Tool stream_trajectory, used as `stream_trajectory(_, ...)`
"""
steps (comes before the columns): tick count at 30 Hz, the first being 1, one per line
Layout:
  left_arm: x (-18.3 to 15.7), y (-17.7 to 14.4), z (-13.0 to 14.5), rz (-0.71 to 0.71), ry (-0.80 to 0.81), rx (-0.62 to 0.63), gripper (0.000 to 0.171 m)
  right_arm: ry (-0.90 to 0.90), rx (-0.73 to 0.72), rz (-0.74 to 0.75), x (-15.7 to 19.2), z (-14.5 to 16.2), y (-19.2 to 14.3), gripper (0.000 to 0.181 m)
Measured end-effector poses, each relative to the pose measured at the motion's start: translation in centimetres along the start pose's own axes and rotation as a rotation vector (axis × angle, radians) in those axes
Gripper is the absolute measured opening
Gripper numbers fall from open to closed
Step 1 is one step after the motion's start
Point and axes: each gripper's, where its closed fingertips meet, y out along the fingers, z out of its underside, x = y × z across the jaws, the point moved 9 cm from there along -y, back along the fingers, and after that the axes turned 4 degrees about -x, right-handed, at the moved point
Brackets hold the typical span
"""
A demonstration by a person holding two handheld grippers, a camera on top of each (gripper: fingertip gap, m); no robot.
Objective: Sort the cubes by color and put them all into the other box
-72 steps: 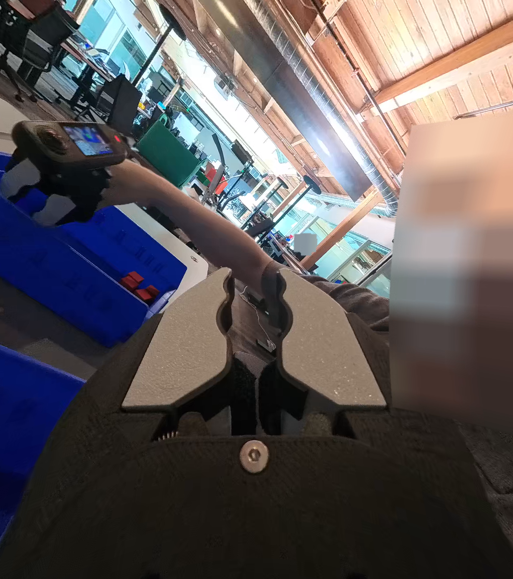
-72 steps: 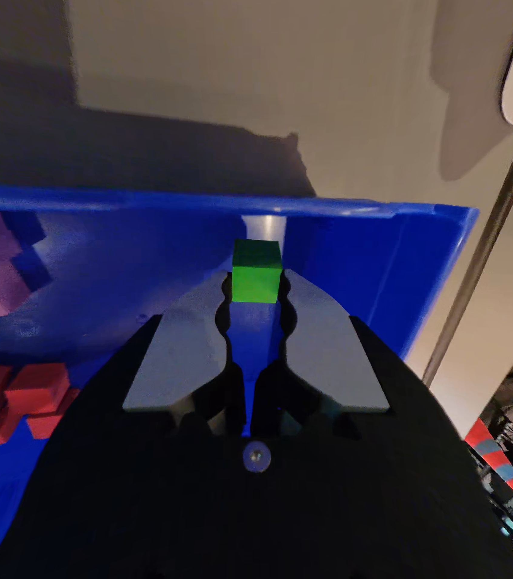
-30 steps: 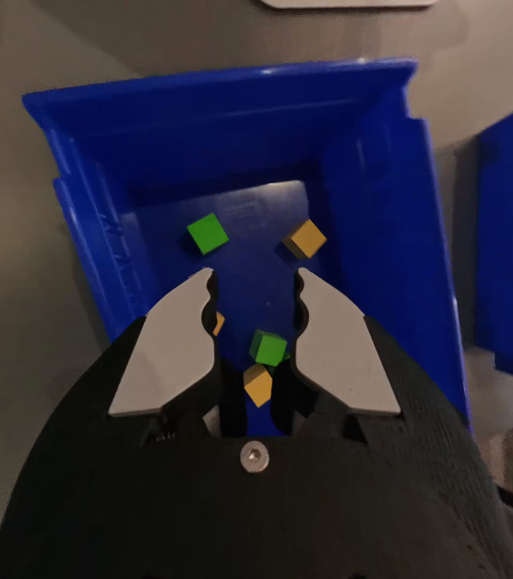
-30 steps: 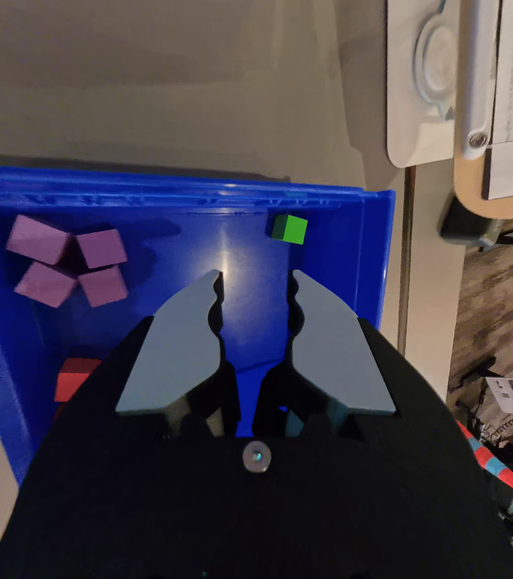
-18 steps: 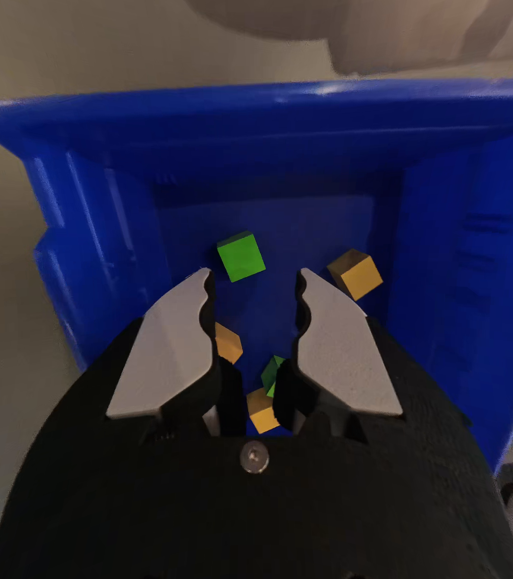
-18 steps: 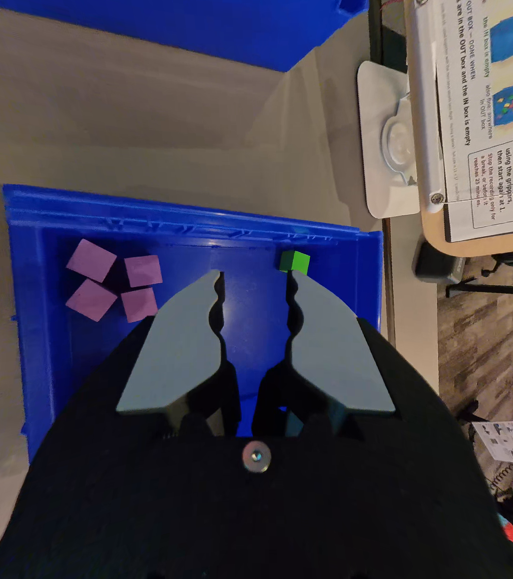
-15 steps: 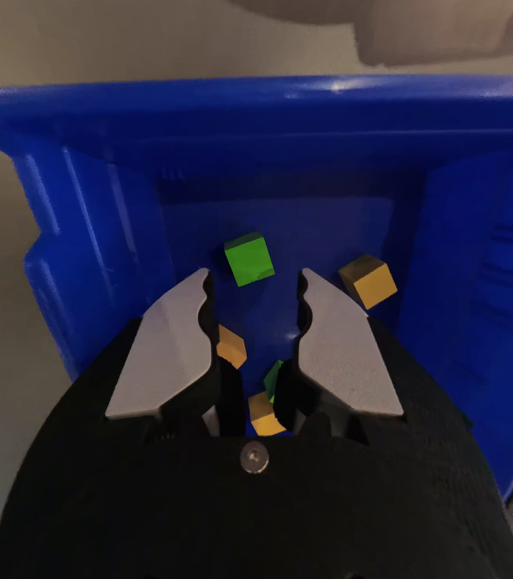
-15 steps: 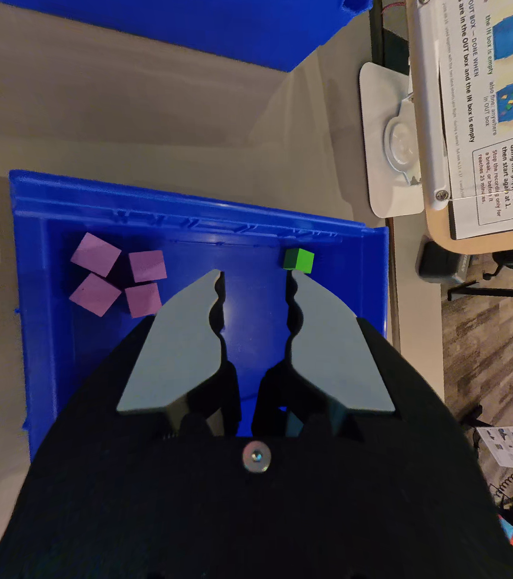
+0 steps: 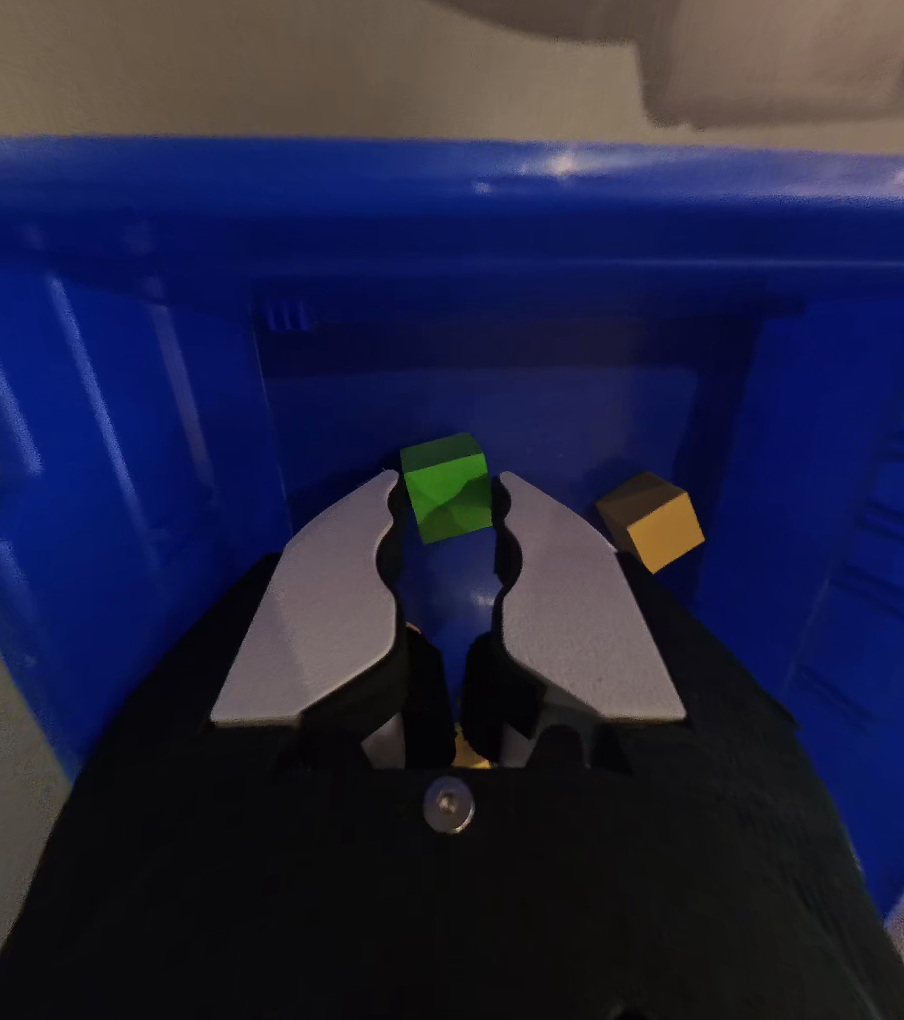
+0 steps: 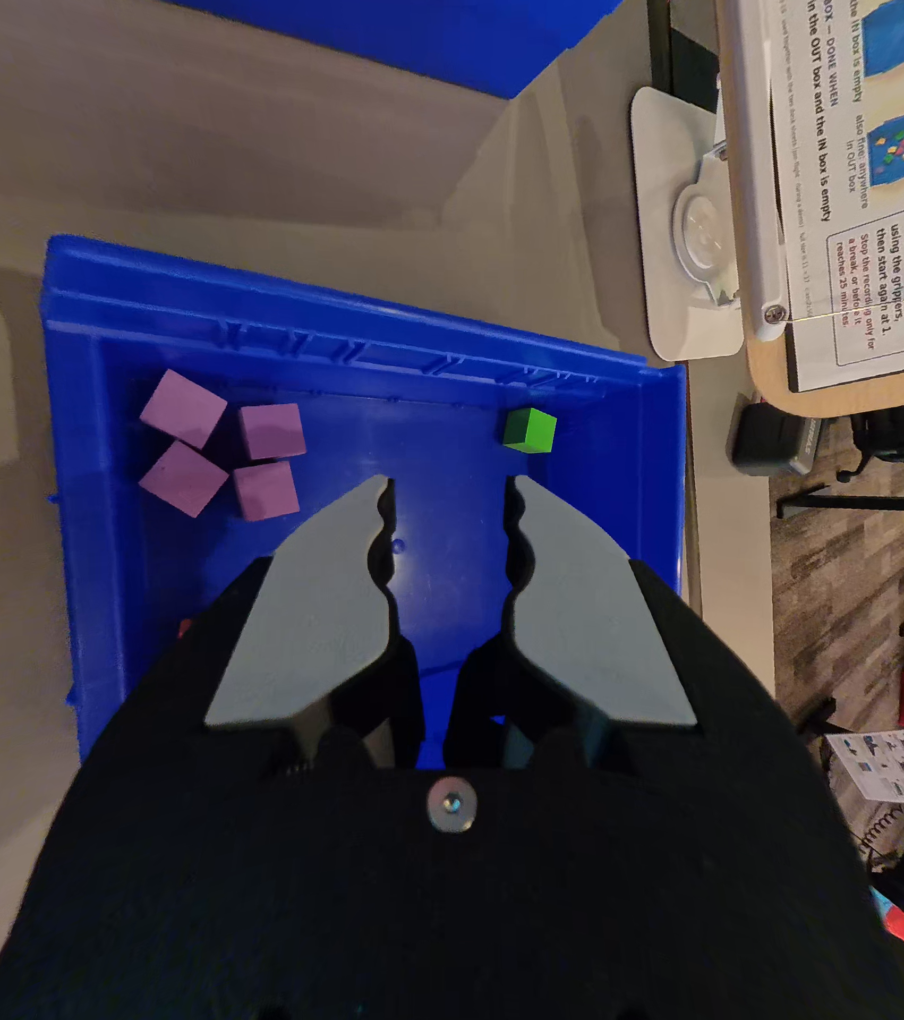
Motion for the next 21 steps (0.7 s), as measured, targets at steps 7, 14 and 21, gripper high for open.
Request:
stream_trajectory(7, -2.4, -6.0, 2.2, 0.858, -0.112, -0.24, 0.03, 0.028, -0.261, 0.076, 0.2, -4.0, 0.1, 0.038)
stream_trajectory(14, -6.4, -9.7, 7.5, 1.611, -0.055, -0.18, 0.03, 0.138, -0.759, 0.091, 0.9, -11.9, 0.4, 0.04)
stream_trajectory(21, -9.9, -10.8, 10.1, 1.728, 0.072, -0.085, 0.03, 0.069, -0.752, 0.069, 1.8, -16.8, 2.1, 0.045)
